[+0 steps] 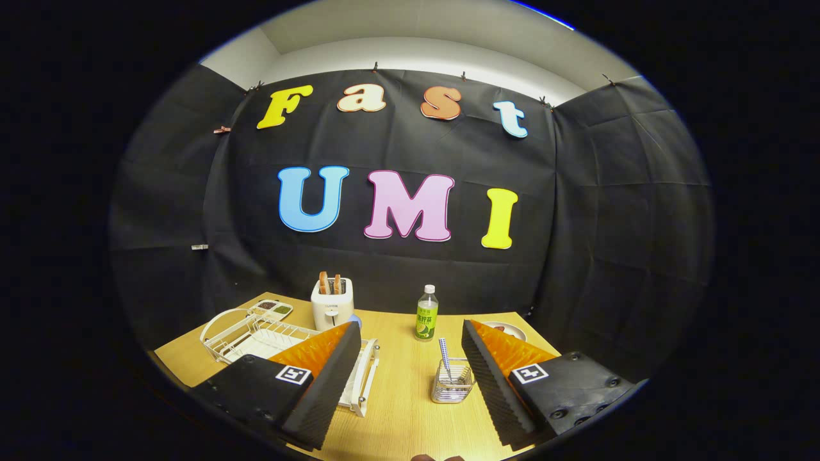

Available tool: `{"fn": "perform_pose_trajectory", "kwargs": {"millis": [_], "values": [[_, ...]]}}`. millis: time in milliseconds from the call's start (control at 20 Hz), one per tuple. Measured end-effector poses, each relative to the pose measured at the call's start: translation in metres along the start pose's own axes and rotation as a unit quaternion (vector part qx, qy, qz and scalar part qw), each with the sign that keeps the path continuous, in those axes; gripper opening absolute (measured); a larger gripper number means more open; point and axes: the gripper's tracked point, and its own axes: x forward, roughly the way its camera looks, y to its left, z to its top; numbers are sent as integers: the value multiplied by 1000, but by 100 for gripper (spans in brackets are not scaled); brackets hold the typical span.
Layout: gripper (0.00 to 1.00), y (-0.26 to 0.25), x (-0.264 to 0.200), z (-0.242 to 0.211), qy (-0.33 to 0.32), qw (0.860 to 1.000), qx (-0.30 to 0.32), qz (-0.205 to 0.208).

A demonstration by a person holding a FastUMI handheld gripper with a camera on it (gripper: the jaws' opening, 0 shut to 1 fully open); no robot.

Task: Take the plate from the dish rack, then take the spoon from the basket and place it into the plate.

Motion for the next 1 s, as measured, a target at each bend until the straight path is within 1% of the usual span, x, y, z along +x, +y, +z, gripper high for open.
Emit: {"fn": "perform_pose_trajectory", "kwargs": {"millis": [350,450,550,700,800,850,1000], "values": [[97,36,48,0,26,999,-12,32],[97,54,67,-3,40,998,-21,50],[97,63,85,-14,64,996,-29,59],[98,79,113,-41,118,991,-22,61],[98,89,130,-66,163,984,-18,63],[98,92,138,-79,189,980,-5,60],[96,93,156,-115,266,963,35,30]]}}
